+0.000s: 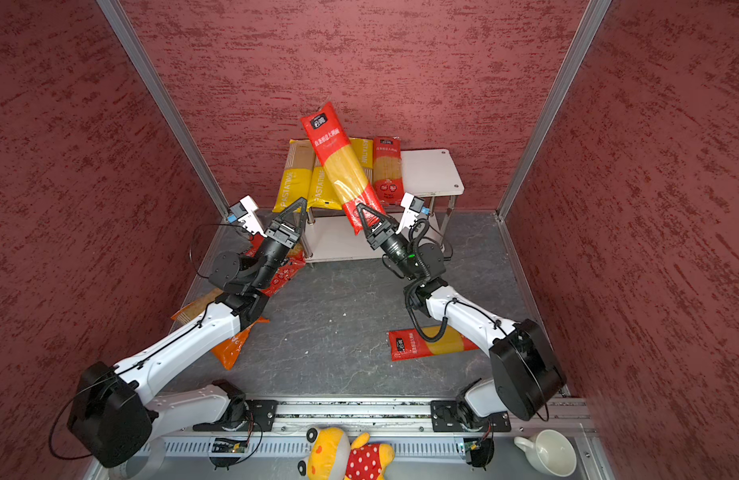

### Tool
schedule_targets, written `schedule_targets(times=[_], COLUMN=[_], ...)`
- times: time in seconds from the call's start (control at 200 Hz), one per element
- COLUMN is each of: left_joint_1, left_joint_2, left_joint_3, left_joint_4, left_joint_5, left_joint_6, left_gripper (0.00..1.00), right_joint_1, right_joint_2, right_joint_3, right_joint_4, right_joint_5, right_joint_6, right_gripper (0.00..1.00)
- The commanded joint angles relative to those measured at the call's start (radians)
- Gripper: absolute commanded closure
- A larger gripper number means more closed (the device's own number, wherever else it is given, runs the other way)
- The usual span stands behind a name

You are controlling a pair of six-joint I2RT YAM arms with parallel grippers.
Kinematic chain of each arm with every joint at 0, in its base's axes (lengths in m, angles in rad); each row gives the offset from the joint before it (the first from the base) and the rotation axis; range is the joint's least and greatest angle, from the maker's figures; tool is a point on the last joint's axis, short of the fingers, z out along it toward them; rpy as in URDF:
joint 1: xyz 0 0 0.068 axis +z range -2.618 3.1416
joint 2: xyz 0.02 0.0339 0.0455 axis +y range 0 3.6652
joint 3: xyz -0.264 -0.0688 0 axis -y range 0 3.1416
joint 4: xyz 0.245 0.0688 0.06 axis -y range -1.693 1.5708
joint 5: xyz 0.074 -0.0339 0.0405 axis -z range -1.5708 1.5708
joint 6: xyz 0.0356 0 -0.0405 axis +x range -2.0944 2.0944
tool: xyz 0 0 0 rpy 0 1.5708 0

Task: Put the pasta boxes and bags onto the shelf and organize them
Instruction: 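Carry the upright pack up toward the top shelf with both grippers, then set the pack on the shelf with right gripper while left withdraws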

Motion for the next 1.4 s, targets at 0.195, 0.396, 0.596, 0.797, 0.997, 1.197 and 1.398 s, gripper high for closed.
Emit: schedule_targets(times=[0.195,0.396,0.596,0.797,0.997,1.197,1.398], left_joint_1=[-0.010,-0.037,-0.056,-0.061,-0.061,-0.061,-0.061], left_joint_2=[-0.065,-0.084,-0.116,-0.140,-0.127,-0.131,-0.119], left_joint_3=[-0.098,-0.187,-0.241,-0.277,-0.272,-0.289,-0.291], left_joint_4=[-0.138,-0.190,-0.240,-0.255,-0.262,-0.262,-0.262], left_joint_5=[0.035,0.023,0.015,-0.007,-0.001,-0.022,-0.026], left_joint_6=[0.076,0.072,0.083,0.093,0.100,0.102,0.100], left_gripper=[0.31,0.31,0.31,0.31,0.31,0.31,0.31], right_joint_1=[-0.259,-0.383,-0.406,-0.398,-0.361,-0.348,-0.328], right_joint_2=[-0.213,-0.175,-0.067,0.053,0.085,0.056,0.036], right_joint_3=[0.206,0.281,0.352,0.393,0.393,0.337,0.276], right_joint_4=[-0.459,-0.583,-0.572,-0.565,-0.585,-0.607,-0.587], right_joint_5=[0.130,0.092,0.028,-0.047,-0.011,-0.009,-0.053], right_joint_6=[0.068,0.173,0.251,0.398,0.443,0.491,0.546], right_gripper=[1.00,1.00,1.00,1.00,0.84,0.77,0.74])
